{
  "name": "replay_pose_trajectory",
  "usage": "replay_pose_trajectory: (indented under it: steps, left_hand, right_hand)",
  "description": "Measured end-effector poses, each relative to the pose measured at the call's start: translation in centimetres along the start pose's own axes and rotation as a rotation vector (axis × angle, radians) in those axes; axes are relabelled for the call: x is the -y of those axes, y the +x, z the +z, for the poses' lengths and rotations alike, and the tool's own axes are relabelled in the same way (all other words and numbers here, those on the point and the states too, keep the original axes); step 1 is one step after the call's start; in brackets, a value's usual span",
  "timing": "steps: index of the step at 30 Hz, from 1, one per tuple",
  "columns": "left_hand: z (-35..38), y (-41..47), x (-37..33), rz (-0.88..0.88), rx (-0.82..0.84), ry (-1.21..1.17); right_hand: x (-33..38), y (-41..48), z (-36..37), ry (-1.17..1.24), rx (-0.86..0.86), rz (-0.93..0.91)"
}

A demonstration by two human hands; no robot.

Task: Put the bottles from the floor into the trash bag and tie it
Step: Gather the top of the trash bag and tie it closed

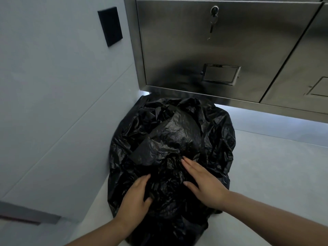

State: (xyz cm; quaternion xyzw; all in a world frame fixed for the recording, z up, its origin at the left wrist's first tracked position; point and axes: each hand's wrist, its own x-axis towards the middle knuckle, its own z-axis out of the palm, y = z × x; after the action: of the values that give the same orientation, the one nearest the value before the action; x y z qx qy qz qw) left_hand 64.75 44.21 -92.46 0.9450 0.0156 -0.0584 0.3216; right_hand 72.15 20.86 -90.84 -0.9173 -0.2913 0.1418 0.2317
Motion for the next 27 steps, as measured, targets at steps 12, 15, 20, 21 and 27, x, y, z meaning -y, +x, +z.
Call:
replay_pose_trajectory:
  steps: [12, 15, 20, 21, 27]
  left_hand:
    - [-7.2, 1.6, -5.4, 0.063, -0.261, -0.553]
    - [-8.0, 1.7, -7.7, 0.102, -0.272, -0.592]
    - [-8.6, 1.3, -8.7, 0.163, -0.283, -0.54]
    - [-8.6, 1.1, -8.6, 0.158, -0.268, -0.556]
    - [-8.4, 0.2, -7.2, 0.143, -0.328, -0.481]
  right_hand:
    - [6.0, -0.4, -3.3, 0.198, -0.218, -0.211]
    - [7.1, 0.8, -4.8, 0.187, -0.231, -0.193]
    - [7.8, 1.1, -4.3, 0.235, -0.224, -0.155]
    - [7.9, 1.1, -3.9, 0.253, -0.215, -0.152]
    - [8.6, 1.5, -3.7, 0.356, -0.208, -0.214]
